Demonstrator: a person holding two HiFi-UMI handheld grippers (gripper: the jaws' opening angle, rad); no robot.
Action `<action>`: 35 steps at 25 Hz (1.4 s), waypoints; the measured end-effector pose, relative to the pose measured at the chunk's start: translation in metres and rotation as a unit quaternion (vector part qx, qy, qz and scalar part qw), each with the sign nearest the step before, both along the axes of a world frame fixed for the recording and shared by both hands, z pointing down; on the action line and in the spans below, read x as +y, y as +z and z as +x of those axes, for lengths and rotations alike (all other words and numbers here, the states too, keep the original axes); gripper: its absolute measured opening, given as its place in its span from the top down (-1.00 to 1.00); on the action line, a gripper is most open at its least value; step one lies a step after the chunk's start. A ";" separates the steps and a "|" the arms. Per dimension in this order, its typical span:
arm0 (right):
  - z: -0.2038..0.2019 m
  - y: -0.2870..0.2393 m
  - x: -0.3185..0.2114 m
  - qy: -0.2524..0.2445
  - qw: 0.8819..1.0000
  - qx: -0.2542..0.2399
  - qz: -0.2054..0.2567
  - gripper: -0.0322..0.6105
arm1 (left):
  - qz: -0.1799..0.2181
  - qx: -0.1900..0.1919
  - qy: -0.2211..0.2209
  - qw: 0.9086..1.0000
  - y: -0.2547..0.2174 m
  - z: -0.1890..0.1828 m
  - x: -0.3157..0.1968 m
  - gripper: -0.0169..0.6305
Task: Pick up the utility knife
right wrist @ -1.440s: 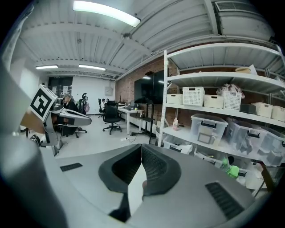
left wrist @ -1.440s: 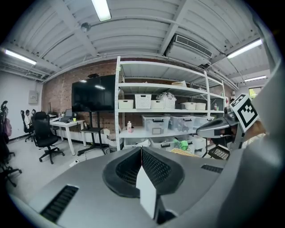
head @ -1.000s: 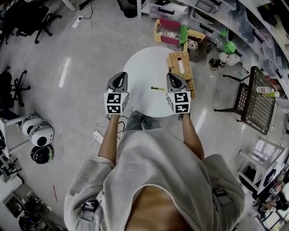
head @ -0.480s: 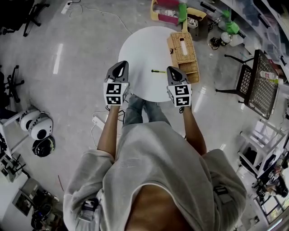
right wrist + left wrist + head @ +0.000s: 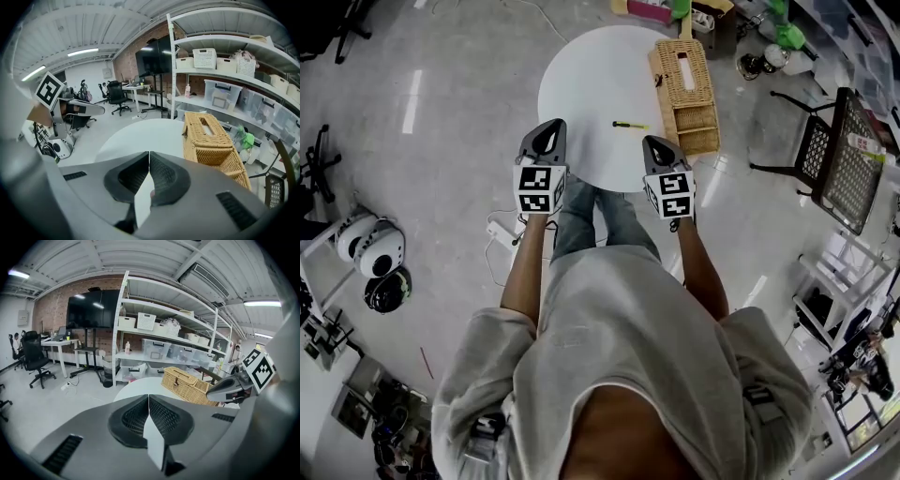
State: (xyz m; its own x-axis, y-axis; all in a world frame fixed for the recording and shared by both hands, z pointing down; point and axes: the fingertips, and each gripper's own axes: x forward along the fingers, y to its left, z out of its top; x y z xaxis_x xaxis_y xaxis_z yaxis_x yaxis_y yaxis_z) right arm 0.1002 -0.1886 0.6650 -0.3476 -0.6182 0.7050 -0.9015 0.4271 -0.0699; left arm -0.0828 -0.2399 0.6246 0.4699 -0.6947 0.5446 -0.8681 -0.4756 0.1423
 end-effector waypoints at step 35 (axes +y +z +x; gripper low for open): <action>-0.043 0.081 0.019 -0.341 0.906 0.234 -0.090 0.12 | -0.014 0.000 -0.006 1.000 0.013 -0.006 0.016 0.88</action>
